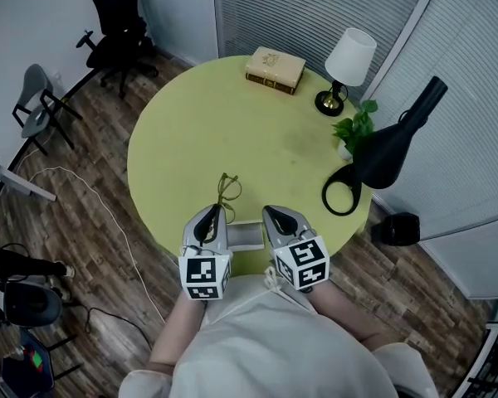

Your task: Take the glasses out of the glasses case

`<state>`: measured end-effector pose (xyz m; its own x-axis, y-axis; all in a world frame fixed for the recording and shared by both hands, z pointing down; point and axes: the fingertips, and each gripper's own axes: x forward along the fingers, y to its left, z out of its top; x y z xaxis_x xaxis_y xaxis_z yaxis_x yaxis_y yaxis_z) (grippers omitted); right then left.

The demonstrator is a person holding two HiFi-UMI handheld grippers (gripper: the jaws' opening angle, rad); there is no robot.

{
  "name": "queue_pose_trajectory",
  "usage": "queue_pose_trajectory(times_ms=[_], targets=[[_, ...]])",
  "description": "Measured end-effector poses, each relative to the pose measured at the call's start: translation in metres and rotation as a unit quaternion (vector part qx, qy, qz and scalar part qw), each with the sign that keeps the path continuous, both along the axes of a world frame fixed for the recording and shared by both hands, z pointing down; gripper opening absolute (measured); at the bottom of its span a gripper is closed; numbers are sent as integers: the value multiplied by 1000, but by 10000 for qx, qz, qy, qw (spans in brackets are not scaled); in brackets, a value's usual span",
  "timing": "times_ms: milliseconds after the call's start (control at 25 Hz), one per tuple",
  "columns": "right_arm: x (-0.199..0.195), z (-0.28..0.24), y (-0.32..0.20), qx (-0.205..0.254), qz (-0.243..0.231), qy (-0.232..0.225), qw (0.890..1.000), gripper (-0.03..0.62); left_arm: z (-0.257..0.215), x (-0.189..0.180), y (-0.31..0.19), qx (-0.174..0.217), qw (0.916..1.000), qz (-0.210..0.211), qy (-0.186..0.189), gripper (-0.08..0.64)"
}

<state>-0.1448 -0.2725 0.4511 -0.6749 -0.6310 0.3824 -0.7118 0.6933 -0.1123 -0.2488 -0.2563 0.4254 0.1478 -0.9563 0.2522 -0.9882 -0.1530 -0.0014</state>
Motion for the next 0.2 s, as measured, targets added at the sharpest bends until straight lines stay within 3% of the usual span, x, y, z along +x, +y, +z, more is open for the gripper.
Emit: queue_pose_trajectory(times_ms=[200], targets=[[-9,3,1,39,-129,5,9999,-2,4,-8,1,-34,9999,-110,-12,17]])
